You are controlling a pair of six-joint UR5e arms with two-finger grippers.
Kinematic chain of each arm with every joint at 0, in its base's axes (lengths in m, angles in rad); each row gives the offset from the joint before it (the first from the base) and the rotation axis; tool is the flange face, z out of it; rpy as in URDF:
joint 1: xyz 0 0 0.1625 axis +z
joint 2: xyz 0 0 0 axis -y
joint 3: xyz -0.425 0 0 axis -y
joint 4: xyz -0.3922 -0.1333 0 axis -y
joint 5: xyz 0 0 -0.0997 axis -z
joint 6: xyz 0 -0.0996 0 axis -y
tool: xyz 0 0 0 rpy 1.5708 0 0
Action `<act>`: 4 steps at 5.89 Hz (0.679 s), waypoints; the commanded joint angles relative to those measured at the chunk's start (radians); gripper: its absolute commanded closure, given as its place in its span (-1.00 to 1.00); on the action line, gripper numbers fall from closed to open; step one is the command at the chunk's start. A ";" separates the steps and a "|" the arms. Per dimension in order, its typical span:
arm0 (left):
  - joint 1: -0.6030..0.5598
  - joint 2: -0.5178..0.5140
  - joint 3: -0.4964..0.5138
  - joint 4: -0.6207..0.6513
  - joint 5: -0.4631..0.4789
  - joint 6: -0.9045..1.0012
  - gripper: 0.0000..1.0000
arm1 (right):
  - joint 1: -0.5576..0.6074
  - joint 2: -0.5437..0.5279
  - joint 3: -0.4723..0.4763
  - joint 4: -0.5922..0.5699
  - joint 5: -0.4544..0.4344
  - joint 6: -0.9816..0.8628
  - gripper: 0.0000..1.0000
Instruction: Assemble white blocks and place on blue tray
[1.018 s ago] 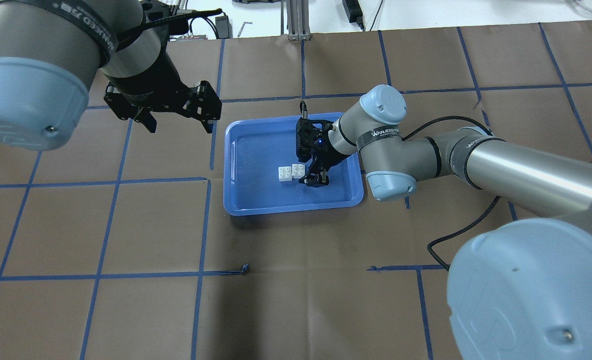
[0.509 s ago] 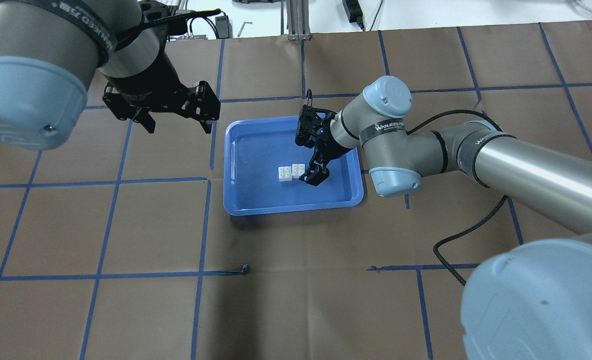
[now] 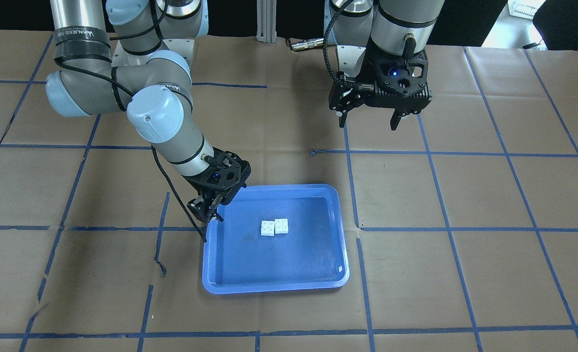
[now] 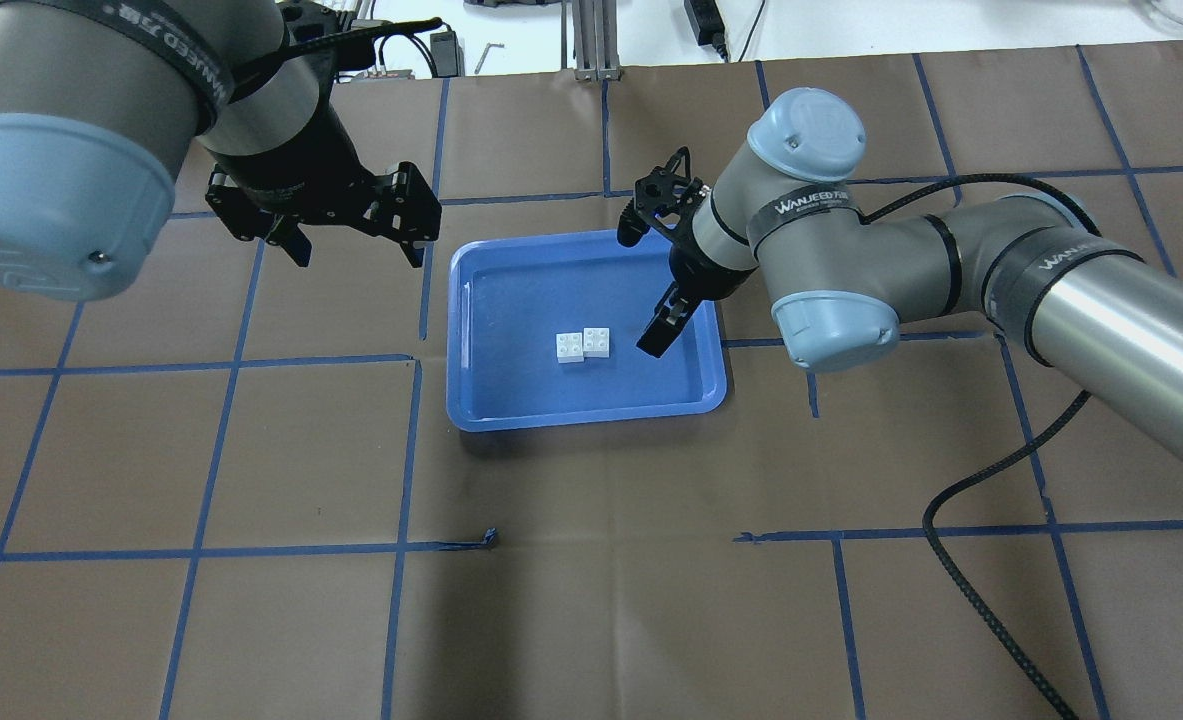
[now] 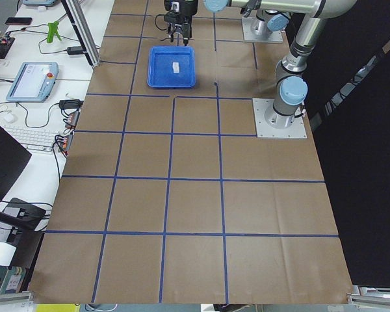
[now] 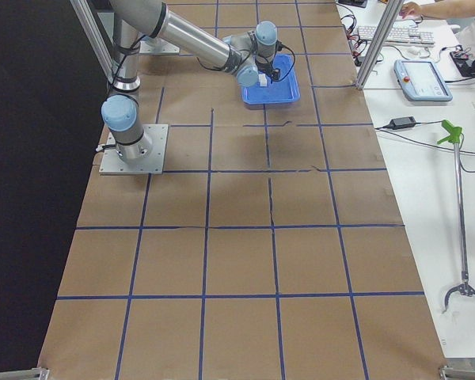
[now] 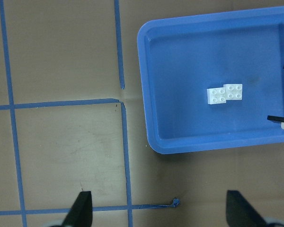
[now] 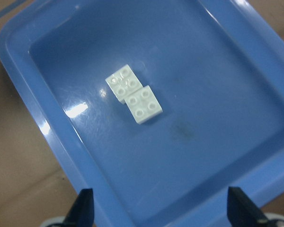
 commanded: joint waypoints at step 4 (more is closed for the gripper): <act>0.000 0.003 0.000 -0.001 0.000 0.000 -0.99 | -0.085 -0.168 -0.146 0.432 -0.197 0.539 -1.00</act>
